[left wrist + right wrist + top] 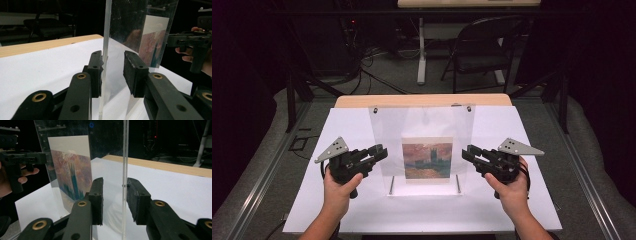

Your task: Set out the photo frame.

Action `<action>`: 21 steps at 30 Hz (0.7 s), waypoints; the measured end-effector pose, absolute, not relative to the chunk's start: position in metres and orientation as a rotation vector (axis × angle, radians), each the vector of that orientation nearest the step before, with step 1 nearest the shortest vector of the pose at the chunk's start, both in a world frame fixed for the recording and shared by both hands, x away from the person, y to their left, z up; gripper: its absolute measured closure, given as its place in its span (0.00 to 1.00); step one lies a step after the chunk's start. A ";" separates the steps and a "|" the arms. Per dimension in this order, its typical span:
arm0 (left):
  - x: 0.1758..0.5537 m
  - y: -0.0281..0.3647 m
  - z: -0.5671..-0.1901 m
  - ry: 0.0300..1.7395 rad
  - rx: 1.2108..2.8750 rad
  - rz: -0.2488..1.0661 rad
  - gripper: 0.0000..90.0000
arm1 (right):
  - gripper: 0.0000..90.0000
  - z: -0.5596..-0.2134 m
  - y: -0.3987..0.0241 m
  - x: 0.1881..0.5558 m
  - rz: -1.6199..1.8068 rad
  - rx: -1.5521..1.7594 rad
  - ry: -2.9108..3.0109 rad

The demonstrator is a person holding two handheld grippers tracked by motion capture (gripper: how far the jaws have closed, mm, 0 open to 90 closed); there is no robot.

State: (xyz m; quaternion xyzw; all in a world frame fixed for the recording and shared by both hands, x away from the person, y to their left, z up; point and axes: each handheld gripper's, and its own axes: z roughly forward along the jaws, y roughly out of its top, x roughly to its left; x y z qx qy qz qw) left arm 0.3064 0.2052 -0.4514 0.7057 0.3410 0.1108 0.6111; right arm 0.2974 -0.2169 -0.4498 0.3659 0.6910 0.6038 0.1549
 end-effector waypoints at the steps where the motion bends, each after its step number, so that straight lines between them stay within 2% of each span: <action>1: 0.306 0.205 -0.452 0.794 1.623 0.255 0.76 | 0.74 -0.450 -0.217 0.297 1.722 1.049 1.982; 11: 0.301 0.212 -0.456 0.818 1.624 0.268 0.68 | 0.71 -0.454 -0.224 0.291 1.707 1.059 1.970; 21: 0.292 0.227 -0.463 0.859 1.591 0.318 0.53 | 0.54 -0.462 -0.240 0.284 1.705 1.098 1.922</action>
